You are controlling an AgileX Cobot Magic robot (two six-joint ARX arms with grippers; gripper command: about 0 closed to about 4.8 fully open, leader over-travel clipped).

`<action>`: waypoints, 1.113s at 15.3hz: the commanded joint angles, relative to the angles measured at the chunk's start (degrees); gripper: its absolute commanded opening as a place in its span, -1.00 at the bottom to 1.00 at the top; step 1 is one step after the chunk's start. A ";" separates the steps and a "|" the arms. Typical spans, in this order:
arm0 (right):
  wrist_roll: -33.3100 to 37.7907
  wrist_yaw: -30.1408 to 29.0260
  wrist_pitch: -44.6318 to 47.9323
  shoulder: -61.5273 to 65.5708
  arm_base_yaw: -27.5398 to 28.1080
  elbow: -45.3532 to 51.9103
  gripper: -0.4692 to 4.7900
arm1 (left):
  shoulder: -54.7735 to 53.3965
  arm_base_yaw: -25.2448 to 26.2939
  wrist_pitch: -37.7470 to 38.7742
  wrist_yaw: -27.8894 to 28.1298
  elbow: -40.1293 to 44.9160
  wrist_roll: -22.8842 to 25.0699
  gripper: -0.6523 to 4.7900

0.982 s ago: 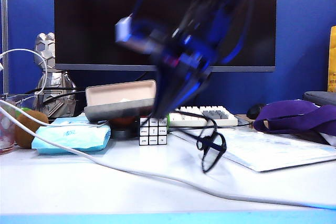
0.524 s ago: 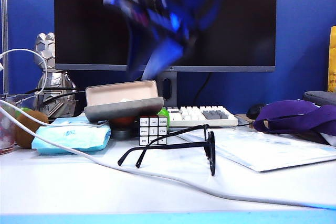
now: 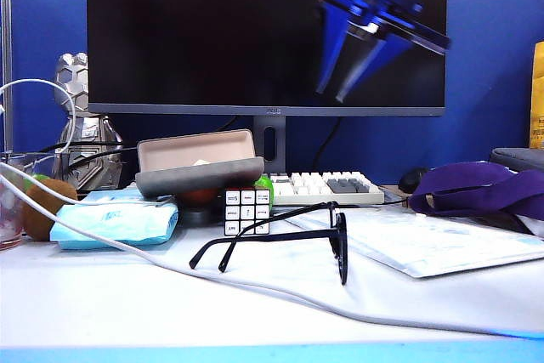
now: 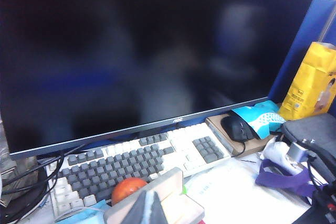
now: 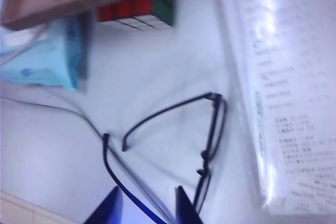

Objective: Pick up the glasses, fold the temples of the glasses, place the glasses into the glasses case, and finally close the glasses case.

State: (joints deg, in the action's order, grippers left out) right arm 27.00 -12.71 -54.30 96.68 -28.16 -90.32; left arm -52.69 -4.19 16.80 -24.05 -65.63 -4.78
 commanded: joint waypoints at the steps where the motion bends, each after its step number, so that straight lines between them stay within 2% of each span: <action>1: 0.24 -4.59 -0.26 1.64 -0.22 0.22 -0.31 | 0.22 -0.02 -0.57 -0.42 -0.37 -0.20 -0.78; 4: 0.22 -5.20 -4.35 7.52 -2.29 0.22 -0.31 | 0.22 -0.02 -0.55 -0.42 -0.37 -0.17 -0.78; 9: -2.73 -4.59 -11.96 12.68 -2.29 0.39 -0.31 | 0.20 -0.02 -0.52 -0.42 -0.35 -0.17 -0.78; 12: -2.99 0.39 -9.51 12.68 -2.29 0.39 -0.31 | 0.07 -0.02 -0.55 -0.39 -0.37 -0.17 -0.78; 17: -2.97 0.83 -5.38 12.98 -2.29 0.39 -0.31 | 0.07 -0.02 -0.52 -0.42 -0.35 -0.15 -0.78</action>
State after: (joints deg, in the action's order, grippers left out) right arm 24.29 -12.14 -60.16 109.62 -30.37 -89.71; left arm -52.73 -4.19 16.80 -24.08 -65.63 -4.78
